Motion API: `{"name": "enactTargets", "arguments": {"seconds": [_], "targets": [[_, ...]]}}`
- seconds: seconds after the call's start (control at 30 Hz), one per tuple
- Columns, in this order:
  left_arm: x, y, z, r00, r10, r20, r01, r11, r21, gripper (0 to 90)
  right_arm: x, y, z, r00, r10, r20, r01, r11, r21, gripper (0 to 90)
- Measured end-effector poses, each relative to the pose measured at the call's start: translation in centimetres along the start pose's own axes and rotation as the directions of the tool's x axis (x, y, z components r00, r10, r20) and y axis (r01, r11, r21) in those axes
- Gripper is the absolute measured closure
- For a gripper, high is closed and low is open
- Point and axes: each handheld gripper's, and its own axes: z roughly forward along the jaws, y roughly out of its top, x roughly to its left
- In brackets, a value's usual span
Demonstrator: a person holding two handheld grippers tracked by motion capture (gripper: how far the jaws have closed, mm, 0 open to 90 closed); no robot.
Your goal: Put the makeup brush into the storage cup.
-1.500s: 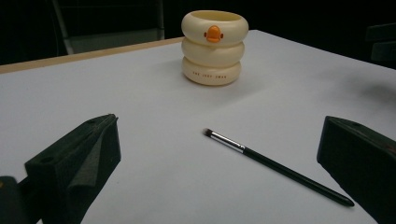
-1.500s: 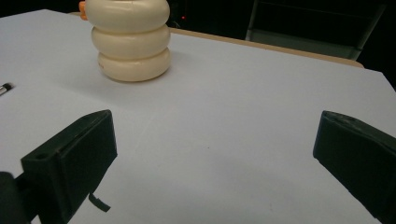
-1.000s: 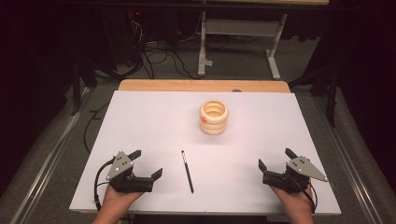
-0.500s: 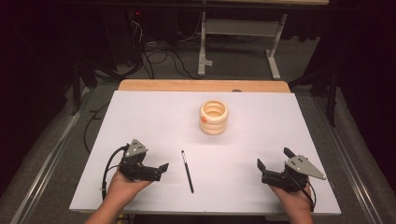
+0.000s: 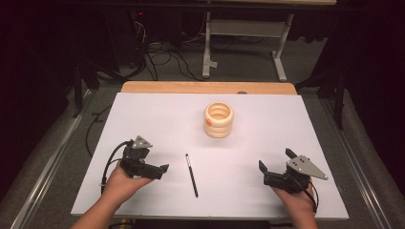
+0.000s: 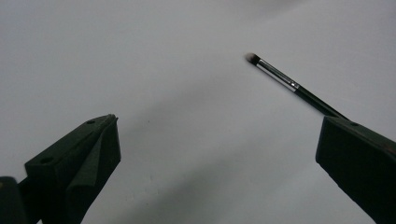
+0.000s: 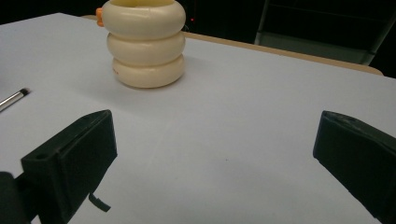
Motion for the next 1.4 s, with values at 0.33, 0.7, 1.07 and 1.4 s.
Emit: {"name": "enactTargets", "arguments": {"seconds": [0.33,0.7,1.07,1.4], "targets": [[-0.4,0.9,1.5,0.9990,0.005,0.043,-0.011,0.9895,0.144,0.8,-0.6,0.7,0.0,0.9998,0.014,0.017,-0.014,1.000,0.015,1.1],[0.0,1.9,2.3,0.9998,-0.013,0.018,0.008,0.9684,0.249,0.8,-1.5,0.1,0.5,0.9998,-0.003,0.020,0.002,0.996,0.085,1.1],[-0.9,2.4,2.3,0.9998,0.001,0.020,-0.007,0.9498,0.313,0.8,-1.7,-0.6,0.4,0.9997,-0.024,0.005,0.023,0.994,0.106,1.1],[-2.8,3.2,2.9,0.9978,0.056,0.034,-0.064,0.9343,0.351,0.8,-1.4,-0.7,0.4,0.9993,-0.036,0.013,0.034,0.992,0.119,1.1]]}}
